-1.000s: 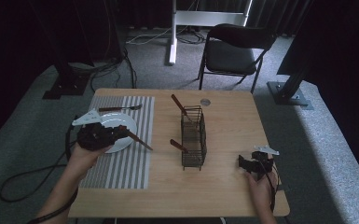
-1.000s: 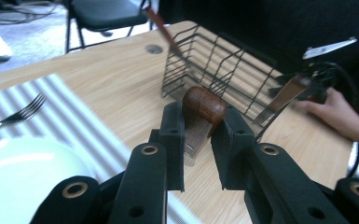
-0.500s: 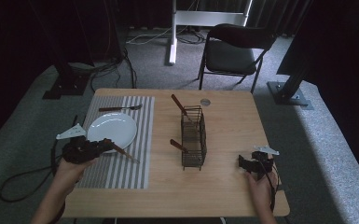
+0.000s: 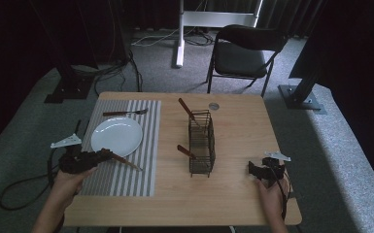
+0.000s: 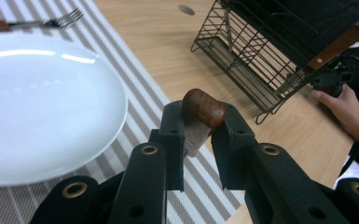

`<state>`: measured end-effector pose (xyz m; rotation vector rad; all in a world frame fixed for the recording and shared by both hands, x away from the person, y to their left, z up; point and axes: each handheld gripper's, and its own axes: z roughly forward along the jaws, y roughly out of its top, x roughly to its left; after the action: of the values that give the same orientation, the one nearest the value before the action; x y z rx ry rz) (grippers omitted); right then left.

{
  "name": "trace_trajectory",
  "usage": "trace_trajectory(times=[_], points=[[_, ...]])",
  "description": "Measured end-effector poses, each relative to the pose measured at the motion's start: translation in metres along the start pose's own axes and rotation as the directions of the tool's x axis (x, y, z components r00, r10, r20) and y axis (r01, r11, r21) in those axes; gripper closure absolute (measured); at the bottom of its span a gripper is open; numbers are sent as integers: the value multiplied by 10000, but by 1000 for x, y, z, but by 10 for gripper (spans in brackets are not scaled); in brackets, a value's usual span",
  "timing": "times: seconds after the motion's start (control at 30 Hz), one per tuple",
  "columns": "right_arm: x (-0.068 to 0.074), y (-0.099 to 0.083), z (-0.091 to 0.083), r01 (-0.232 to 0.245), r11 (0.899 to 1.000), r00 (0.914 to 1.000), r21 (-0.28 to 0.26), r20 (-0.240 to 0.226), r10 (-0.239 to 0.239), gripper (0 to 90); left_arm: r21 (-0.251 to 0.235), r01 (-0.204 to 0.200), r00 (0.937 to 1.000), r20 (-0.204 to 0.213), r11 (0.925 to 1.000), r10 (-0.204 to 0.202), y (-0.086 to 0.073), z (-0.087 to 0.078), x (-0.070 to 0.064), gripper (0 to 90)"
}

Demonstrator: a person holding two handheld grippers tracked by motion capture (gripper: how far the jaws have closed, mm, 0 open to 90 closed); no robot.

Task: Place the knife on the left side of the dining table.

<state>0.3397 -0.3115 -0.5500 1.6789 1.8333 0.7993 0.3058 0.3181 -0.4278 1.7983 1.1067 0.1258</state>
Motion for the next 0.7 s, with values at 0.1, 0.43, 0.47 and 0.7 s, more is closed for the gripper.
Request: trace_trajectory(times=[0.1,0.43,0.47,0.7], points=[[0,0,0,-2,10000,10000,0,3,2,134,127,337,9992,-238,9994,-333,-5,-2,6,788],[0,0,0,0,10000,10000,0,2,0,133,-75,1076,9913,-751,9942,-1079,-24,-6,22,729],[0,0,0,0,10000,10000,0,3,0,134,-66,1126,9893,-923,9936,-1128,-26,-5,24,713],[0,0,0,-2,10000,10000,-2,0,2,134,-389,1911,9714,-1360,9808,-1947,-39,-2,37,653]])
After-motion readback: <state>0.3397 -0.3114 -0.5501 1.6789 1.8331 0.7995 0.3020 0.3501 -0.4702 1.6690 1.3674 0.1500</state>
